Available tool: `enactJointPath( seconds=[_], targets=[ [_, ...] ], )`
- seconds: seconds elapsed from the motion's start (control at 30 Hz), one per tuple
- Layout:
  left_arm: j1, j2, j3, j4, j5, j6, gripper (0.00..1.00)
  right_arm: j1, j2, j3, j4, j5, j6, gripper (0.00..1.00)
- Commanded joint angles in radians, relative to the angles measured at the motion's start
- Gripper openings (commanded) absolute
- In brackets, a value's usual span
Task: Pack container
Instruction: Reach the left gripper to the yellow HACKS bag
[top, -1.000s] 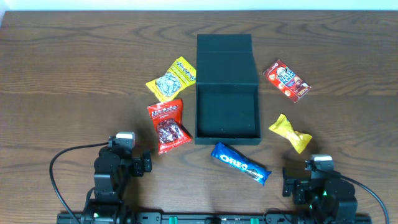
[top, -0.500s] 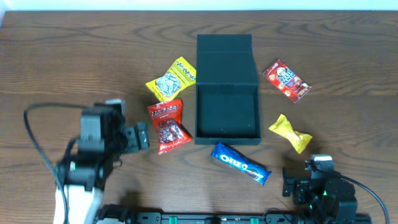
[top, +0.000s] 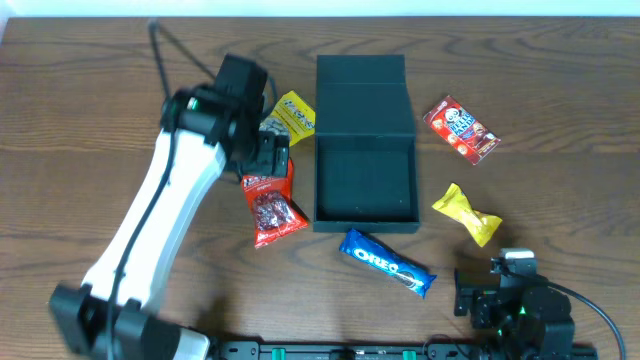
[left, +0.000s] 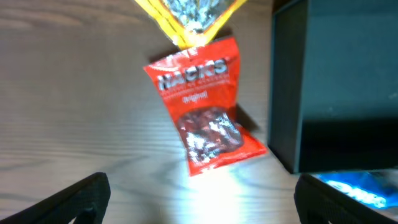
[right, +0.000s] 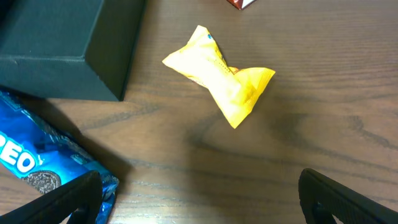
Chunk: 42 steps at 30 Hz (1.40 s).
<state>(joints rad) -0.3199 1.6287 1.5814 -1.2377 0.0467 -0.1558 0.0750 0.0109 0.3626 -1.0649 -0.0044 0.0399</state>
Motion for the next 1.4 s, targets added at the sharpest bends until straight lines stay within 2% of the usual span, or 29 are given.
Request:
enactJointPath(
  seconds=[0.0, 0.17, 0.23, 0.33, 0.5, 0.6, 0.73, 1.0, 1.37],
  targets=[
    [-0.001, 0.115, 0.148, -0.064, -0.077, 0.2, 0.95, -0.016, -0.005, -0.006, -0.008, -0.004, -0.011, 0.99],
    [0.008, 0.249, 0.275, -0.034, -0.228, 0.321, 0.96, -0.016, -0.005, -0.006, -0.008, -0.004, -0.011, 0.99],
    [0.014, 0.296, 0.285, 0.007, -0.241, 0.422, 0.95, -0.016, -0.005, -0.006, -0.008, -0.004, -0.011, 0.99],
    [0.029, 0.357, 0.285, 0.082, -0.237, 0.49, 0.95, -0.016, -0.005, -0.006, -0.008, -0.004, -0.011, 0.99],
    [0.034, 0.455, 0.286, 0.22, -0.217, 0.501, 0.95, -0.016, -0.005, -0.006, -0.008, -0.004, -0.011, 0.99],
    [0.04, 0.512, 0.305, 0.258, -0.142, 0.502, 0.95, -0.016, -0.005, -0.006, -0.008, -0.004, -0.011, 0.99],
    [0.047, 0.593, 0.363, 0.261, -0.053, 0.516, 0.95, -0.016, -0.005, -0.006, -0.008, -0.004, -0.011, 0.99],
    [0.043, 0.711, 0.406, 0.261, -0.053, 0.515, 0.95, -0.016, -0.005, -0.006, -0.008, -0.004, -0.011, 0.99],
    [0.036, 0.722, 0.397, 0.241, -0.057, 0.515, 0.96, -0.016, -0.005, -0.006, -0.008, -0.004, -0.011, 0.99]
  ],
)
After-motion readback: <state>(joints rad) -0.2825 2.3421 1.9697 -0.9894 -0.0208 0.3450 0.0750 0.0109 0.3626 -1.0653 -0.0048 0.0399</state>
